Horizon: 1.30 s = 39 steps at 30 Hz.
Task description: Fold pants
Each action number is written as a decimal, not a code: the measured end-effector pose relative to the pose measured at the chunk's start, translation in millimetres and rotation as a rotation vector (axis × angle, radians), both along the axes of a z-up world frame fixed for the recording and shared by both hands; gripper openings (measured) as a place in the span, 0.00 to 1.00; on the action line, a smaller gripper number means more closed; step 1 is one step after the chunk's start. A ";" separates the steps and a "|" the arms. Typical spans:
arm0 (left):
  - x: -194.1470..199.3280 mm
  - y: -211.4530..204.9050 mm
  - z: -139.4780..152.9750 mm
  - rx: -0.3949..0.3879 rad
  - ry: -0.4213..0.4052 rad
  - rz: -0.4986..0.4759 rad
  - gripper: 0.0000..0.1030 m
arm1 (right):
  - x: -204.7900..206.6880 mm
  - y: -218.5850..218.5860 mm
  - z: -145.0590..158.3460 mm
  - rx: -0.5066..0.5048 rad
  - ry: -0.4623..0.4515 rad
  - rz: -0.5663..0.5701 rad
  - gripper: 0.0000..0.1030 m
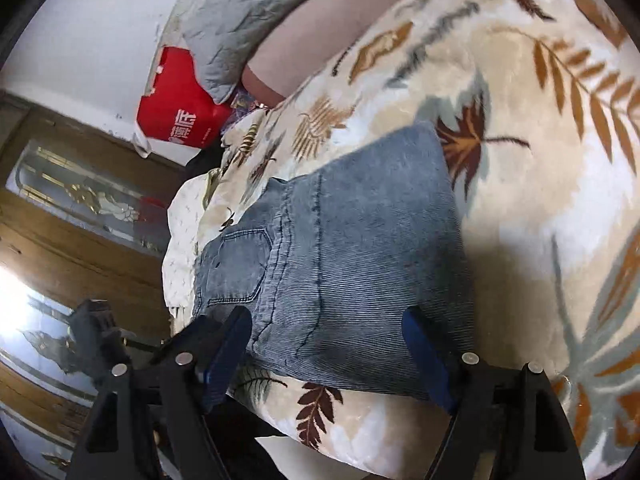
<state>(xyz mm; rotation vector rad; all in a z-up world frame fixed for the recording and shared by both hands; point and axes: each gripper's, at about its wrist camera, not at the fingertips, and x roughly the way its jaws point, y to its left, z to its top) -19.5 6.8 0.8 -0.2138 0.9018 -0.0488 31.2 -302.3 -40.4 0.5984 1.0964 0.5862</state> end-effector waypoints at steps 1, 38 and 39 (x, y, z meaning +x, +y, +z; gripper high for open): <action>-5.6 11.0 1.7 -0.012 -0.017 0.030 0.98 | -1.2 3.9 2.4 -0.010 -0.008 0.003 0.78; 9.0 143.4 -48.5 0.076 0.072 0.243 0.98 | 177.3 273.0 -23.0 -0.751 -0.172 0.468 0.08; 8.4 143.7 -48.8 0.076 0.069 0.241 0.98 | 179.1 270.2 -20.5 -0.718 -0.168 0.440 0.10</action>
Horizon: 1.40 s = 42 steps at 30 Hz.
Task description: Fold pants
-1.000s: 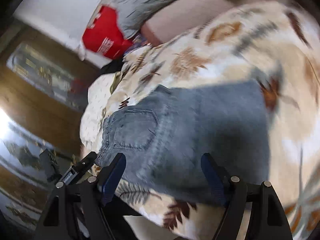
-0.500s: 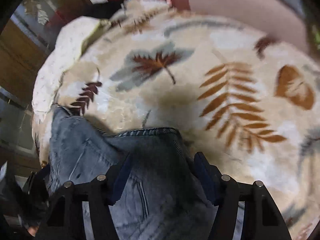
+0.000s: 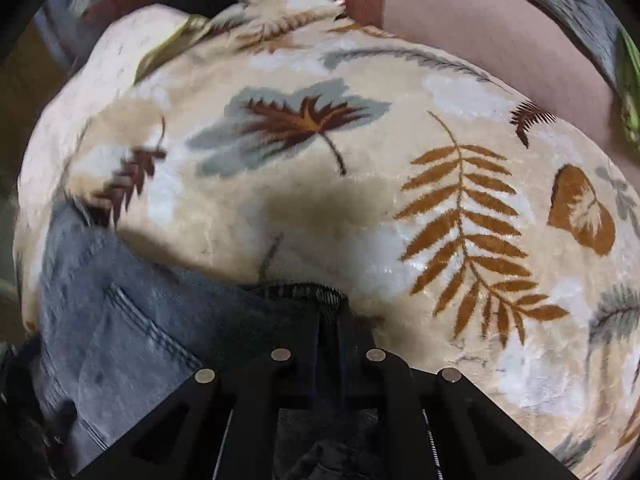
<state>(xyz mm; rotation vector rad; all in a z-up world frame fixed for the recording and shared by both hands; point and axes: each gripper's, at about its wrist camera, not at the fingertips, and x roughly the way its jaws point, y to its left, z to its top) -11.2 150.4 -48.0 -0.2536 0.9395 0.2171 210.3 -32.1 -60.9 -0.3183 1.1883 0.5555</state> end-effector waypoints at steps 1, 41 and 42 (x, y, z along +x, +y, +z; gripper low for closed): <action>-0.5 0.0 -0.2 0.002 -0.002 -0.003 0.98 | 2.1 -4.8 3.4 0.042 0.013 -0.026 0.13; -14.6 -1.2 8.5 0.042 -0.091 0.023 0.99 | -24.6 -126.8 43.6 0.595 0.152 -0.318 0.60; -18.9 0.5 13.8 0.041 -0.107 0.035 0.99 | -31.5 -130.4 53.2 0.613 0.124 -0.306 0.60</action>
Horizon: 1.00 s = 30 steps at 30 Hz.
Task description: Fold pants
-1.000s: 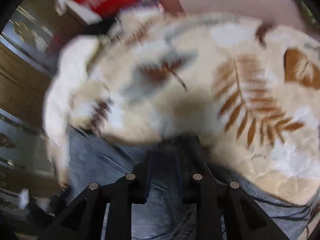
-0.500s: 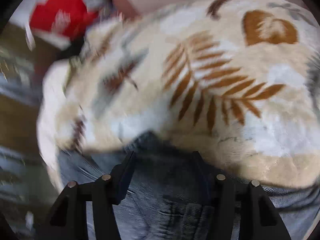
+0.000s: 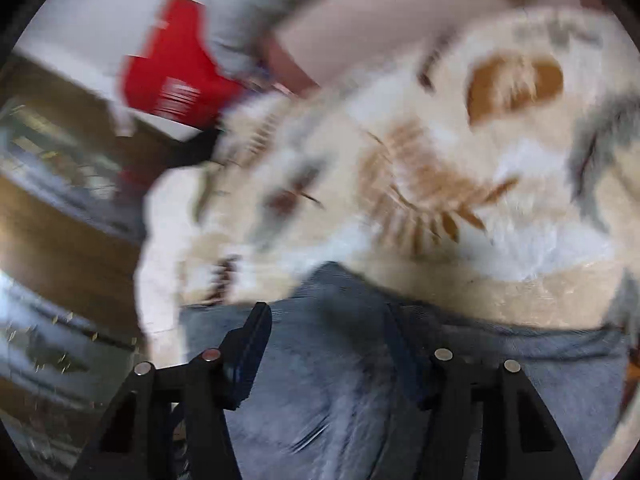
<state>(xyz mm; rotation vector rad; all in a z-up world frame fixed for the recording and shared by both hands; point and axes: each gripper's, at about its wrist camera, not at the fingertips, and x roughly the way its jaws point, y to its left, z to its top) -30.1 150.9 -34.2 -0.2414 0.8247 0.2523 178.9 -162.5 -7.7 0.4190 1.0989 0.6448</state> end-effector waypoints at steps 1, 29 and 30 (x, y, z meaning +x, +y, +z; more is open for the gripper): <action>-6.2 2.4 6.4 -0.014 -0.023 0.022 0.99 | -12.9 -6.2 11.1 0.017 -0.039 -0.001 0.63; -15.5 42.5 -27.6 -0.774 -0.023 0.265 0.70 | -133.7 -32.1 -19.6 0.060 -0.078 0.081 0.73; -12.9 42.1 -29.4 -0.740 -0.006 0.263 0.44 | -133.6 -28.5 -18.1 0.081 -0.058 0.097 0.73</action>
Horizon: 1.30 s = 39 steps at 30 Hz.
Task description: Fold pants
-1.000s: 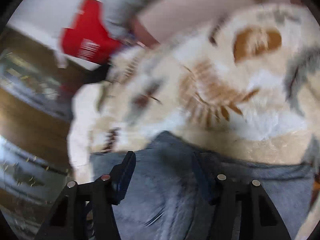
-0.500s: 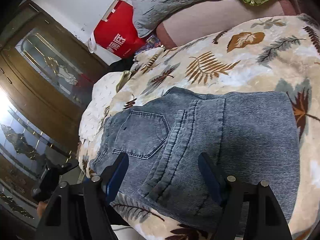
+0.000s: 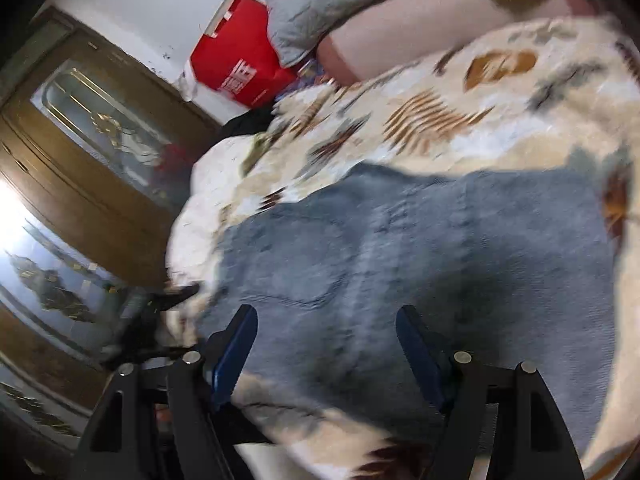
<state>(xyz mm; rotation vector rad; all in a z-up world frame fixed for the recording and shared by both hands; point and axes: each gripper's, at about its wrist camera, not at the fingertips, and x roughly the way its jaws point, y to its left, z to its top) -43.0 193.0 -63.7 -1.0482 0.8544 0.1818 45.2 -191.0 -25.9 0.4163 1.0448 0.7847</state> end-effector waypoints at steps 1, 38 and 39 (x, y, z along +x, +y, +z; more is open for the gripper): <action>1.4 0.5 -1.9 0.018 0.007 -0.013 0.39 | 0.3 7.6 3.1 0.024 0.022 0.026 0.73; 34.7 -262.5 133.6 0.863 -0.247 -0.570 0.24 | -3.9 -236.0 -21.6 0.295 0.207 -0.584 0.81; 36.9 -278.6 126.1 0.871 -0.239 -0.613 0.24 | -5.9 -244.1 -19.9 0.306 0.203 -0.600 0.81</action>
